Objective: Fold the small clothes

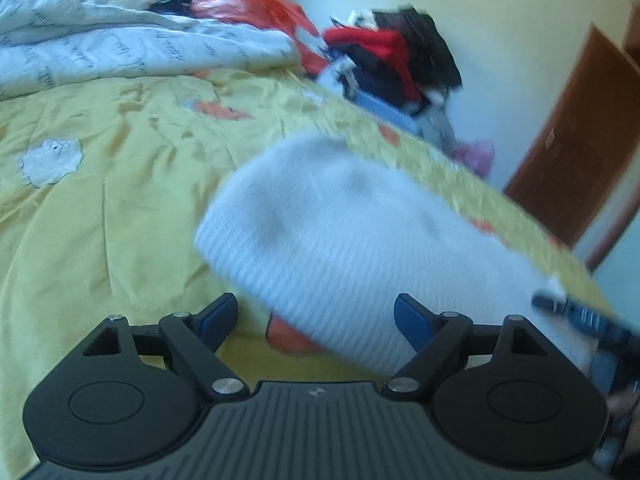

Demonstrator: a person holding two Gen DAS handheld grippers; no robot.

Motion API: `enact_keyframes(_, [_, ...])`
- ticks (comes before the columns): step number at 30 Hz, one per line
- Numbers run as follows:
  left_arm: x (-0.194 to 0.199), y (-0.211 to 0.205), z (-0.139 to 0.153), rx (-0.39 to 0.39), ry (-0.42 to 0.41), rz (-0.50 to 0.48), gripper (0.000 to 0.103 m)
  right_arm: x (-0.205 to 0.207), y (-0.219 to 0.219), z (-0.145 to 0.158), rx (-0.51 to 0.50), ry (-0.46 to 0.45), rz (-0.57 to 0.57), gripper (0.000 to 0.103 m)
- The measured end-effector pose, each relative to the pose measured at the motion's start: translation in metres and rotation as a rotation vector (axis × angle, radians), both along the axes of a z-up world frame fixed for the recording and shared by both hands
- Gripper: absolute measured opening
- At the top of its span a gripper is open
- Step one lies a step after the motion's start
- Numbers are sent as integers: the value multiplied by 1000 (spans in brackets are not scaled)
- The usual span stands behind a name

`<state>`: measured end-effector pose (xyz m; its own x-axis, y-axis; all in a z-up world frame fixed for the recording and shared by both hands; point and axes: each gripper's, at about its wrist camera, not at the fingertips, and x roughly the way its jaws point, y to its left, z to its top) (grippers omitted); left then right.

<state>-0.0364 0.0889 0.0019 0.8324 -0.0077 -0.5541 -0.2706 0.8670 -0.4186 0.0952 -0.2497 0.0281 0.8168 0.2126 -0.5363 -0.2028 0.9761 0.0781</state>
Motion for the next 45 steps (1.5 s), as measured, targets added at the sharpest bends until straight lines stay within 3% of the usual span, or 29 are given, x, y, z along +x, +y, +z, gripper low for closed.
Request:
enact_keyframes(10, [30,43,-10,-346,-58,204,86,-2,-2,1,19,-4,-1,101])
enact_keyframes(11, [30,45,-10,-364,-61,232,81,-2,-2,1,19,-4,-2,101])
enact_keyframes(14, [31,43,-9,-315,-32,307,49,-2,-2,1,20,-4,-3,101])
enact_keyframes(16, [29,43,-10,-284,-29,308,43,-2,-2,1,20,-4,-3,101])
enact_keyframes(19, [27,42,-11,-255,-35,286,43,-2,-2,1,19,-4,-3,101])
enact_keyframes(20, [28,43,-11,-258,-38,277,47,-2,-2,1,20,-4,-3,101])
enact_keyframes(21, [28,45,-11,-276,-48,264,58,-2,-2,1,20,-4,-3,101])
enact_keyframes(23, [31,47,-9,-296,-60,251,64,-2,-2,1,20,-4,-3,101])
enact_keyframes(25, [33,43,-5,-234,-47,281,58,-2,-2,1,20,-4,-3,101])
enact_keyframes(26, [34,40,-3,-179,-37,301,35,-2,-2,1,20,-4,-4,101])
enact_keyframes(27, [34,37,-2,-142,-39,299,31,-2,-2,1,20,-5,-4,101])
enact_keyframes(30, [31,23,9,-26,-68,281,27,-2,-2,1,20,-4,-4,101])
enact_keyframes(32, [28,2,23,111,-118,238,26,-2,-2,1,20,-4,-4,101])
enact_keyframes(36, [17,-62,42,385,-260,38,26,-2,-2,1,20,-1,-4,102])
enact_keyframes(38, [14,-104,34,586,-294,-98,26,0,-5,2,34,13,1,102])
enact_keyframes(40, [14,-134,16,726,-296,-188,27,3,-8,7,65,34,0,102])
enact_keyframes(42, [19,-143,10,769,-262,-213,27,4,-16,18,171,70,-9,103])
enact_keyframes(45, [23,-133,10,713,-244,-206,27,15,-20,34,450,167,124,102])
